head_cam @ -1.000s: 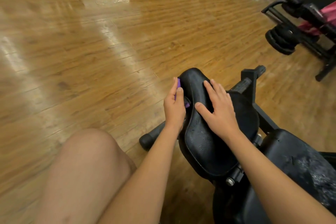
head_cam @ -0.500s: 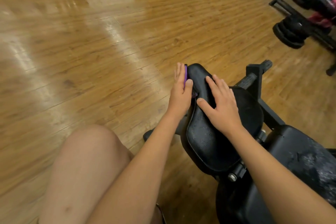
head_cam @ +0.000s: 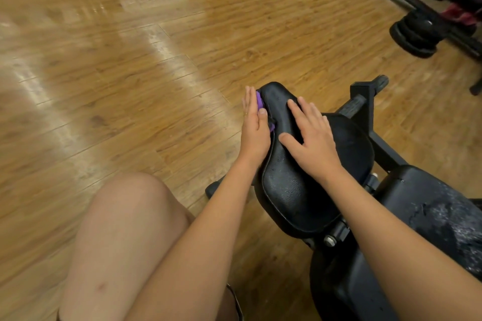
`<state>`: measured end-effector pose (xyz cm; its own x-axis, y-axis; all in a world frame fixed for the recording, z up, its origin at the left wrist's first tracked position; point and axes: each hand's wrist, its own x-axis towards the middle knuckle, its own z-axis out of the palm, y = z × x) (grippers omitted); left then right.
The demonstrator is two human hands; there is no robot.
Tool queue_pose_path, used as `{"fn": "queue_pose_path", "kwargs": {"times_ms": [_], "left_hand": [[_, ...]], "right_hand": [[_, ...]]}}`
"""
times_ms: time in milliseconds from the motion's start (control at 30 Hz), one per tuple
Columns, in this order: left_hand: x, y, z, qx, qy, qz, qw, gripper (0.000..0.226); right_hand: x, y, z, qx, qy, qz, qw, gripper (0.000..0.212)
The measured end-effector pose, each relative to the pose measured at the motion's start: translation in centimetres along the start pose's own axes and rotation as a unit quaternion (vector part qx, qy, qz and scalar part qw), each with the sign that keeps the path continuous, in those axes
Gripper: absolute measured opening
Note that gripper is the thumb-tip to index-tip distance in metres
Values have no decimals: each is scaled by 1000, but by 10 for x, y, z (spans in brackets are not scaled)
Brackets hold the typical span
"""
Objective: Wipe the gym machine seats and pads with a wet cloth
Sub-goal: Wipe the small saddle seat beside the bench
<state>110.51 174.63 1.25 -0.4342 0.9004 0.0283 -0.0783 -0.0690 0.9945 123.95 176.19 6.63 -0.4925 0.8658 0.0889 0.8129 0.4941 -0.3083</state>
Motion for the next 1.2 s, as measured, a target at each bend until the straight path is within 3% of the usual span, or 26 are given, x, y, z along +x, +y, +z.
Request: {"fn": "queue_pose_path", "kwargs": {"times_ms": [200,500,700,867,1000,1200], "left_hand": [[-39,-5,-6,-25,-108,-36,993,57],[-61,9,-12,37,-125,-76,989,58],[-77,6,-22,-12,-114,-72,991,58],[-39,17,-11,-91,-13,-48,995,64],[-19,19,-4,-27,-29,-5,999,60],[-52,1,-17,-29,-106,-129,986,54]], "right_hand": [[-2,3,-8,23,-20,6,1000,72],[-5,1,-7,30,-19,15,999,70],[-8,-2,-7,37,-19,20,999,70],[-6,-2,-6,18,-10,14,1000,71],[3,1,-6,23,3,10,1000,70],[3,5,-3,26,-5,11,1000,71]]}}
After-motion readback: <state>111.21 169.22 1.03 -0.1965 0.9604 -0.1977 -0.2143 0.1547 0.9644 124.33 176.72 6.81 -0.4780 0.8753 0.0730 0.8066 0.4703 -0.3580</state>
